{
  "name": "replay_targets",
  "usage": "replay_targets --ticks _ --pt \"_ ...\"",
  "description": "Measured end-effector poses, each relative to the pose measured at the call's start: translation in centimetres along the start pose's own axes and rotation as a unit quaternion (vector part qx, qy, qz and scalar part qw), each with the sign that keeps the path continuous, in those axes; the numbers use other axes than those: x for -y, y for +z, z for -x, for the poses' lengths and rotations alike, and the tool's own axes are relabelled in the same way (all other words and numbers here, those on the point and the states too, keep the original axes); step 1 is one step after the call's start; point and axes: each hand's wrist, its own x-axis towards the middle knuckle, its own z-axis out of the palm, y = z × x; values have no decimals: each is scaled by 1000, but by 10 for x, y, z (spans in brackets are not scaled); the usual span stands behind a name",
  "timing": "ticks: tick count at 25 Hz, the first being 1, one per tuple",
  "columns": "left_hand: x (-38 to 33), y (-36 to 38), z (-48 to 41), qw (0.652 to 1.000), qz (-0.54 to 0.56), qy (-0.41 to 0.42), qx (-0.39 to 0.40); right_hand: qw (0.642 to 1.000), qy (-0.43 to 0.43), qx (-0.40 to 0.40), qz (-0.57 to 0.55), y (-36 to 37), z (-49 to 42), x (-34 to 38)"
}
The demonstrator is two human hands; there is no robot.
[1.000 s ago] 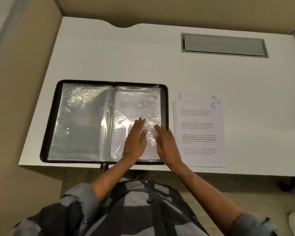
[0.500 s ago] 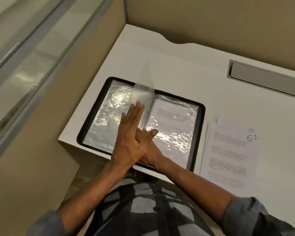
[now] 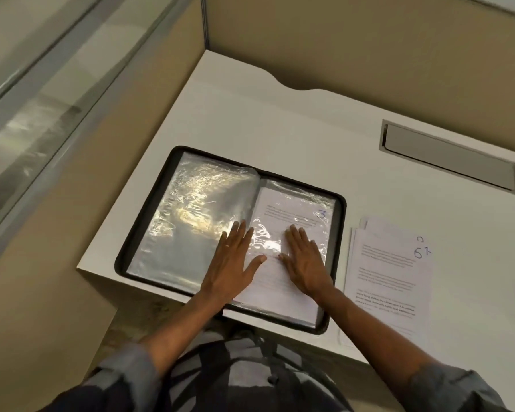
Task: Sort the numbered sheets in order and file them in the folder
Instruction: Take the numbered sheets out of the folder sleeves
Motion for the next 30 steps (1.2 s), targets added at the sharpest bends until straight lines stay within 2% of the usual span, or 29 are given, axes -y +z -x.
replay_targets --ticks 6,15,19,22,24,26,28,30 --pt "-18 18 -71 992 -32 104 58 998 41 -37 -9 -3 16 -43" --pt "-16 21 -182 971 -153 145 113 995 71 -59 -29 -2 27 -50" --pt "-11 23 -190 975 -127 173 50 982 100 -123 -100 -29 -1 -40" --pt "-13 10 -197 981 -103 157 48 978 35 -192 -67 -63 -49 -33" --pt "-14 3 -197 985 -72 151 33 977 4 -206 -47 -85 -90 -33" --pt "-13 -3 -194 988 -38 150 11 988 -23 -147 -35 -101 -134 -34" --pt "-14 -3 -189 988 -16 153 -7 999 -14 -4 -38 -114 -168 -30" --pt "-13 -3 -187 989 2 144 -18 989 36 142 -20 -123 -190 -27"
